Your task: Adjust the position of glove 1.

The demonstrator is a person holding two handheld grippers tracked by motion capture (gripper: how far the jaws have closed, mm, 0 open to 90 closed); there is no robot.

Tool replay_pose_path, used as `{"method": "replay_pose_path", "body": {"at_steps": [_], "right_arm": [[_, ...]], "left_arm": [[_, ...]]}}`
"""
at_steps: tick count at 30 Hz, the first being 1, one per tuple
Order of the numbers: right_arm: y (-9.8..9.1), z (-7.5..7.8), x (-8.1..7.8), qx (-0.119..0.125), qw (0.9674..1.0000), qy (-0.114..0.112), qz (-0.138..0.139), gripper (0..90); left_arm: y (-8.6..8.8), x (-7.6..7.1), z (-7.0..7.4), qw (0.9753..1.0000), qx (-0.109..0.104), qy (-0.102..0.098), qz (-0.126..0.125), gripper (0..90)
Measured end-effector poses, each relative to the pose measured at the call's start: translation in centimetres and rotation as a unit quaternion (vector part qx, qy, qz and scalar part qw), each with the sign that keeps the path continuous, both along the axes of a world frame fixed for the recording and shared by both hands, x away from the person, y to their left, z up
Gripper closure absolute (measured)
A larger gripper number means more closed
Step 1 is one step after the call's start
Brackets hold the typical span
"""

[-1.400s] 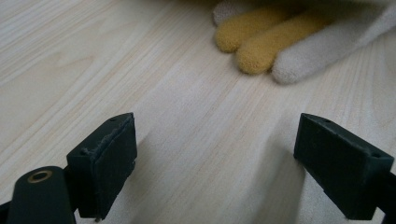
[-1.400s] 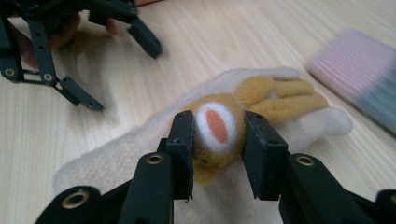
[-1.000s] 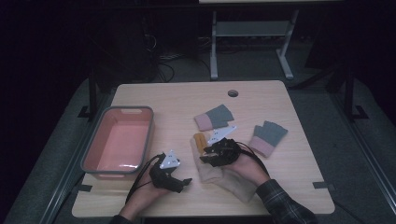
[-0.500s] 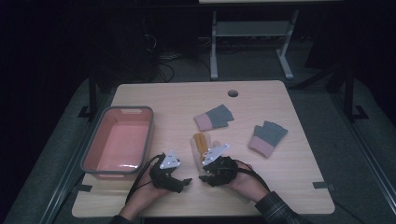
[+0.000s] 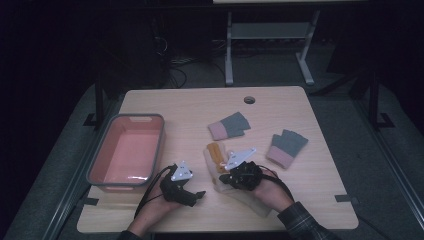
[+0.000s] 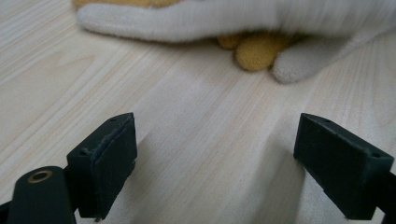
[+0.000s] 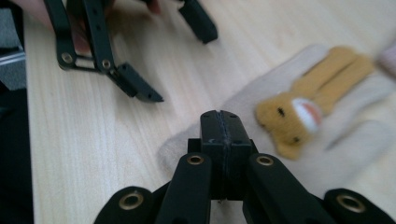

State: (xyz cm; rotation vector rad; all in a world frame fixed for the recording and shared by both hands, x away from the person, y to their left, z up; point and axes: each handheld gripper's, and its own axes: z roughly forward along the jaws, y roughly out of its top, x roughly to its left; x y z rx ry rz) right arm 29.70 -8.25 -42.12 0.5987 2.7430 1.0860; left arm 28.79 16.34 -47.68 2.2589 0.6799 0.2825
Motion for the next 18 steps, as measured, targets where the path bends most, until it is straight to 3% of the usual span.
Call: {"method": "replay_pose_path", "body": {"at_steps": [2, 8, 11, 14, 15, 17, 18], "right_arm": [[-1.3, 1.3, 0.4, 0.012, 0.9998, -0.014, -0.002, 90.0], [-3.9, 2.7, 0.8, 0.016, 0.9997, -0.018, -0.011, 90.0], [-6.5, 3.3, 1.1, 0.003, 0.9998, -0.019, -0.009, 90.0], [-7.5, 3.1, 1.1, -0.004, 0.9998, -0.017, -0.009, 90.0], [-8.7, 2.7, 1.2, -0.022, 0.9996, -0.014, -0.012, 90.0], [-9.3, 2.3, 1.2, -0.03, 0.9994, -0.006, -0.017, 89.8], [-10.4, 1.3, 1.2, -0.045, 0.9986, 0.004, -0.026, 88.6]], "left_arm": [[0.0, 0.0, 0.0, 1.0, 0.0, 0.0, 0.0, 12.5], [0.0, 0.0, 0.0, 1.0, 0.0, 0.0, 0.0, 12.5], [0.0, 0.0, 0.0, 1.0, 0.001, 0.0, 0.0, 12.5], [0.0, 0.0, 0.0, 1.0, 0.0, -0.001, 0.0, 12.5], [0.0, 0.0, 0.0, 1.0, 0.0, 0.0, 0.0, 12.5], [0.0, 0.0, 0.0, 1.0, 0.002, -0.003, -0.002, 12.5], [0.0, 0.0, 0.0, 1.0, 0.001, -0.001, 0.0, 12.5]]}}
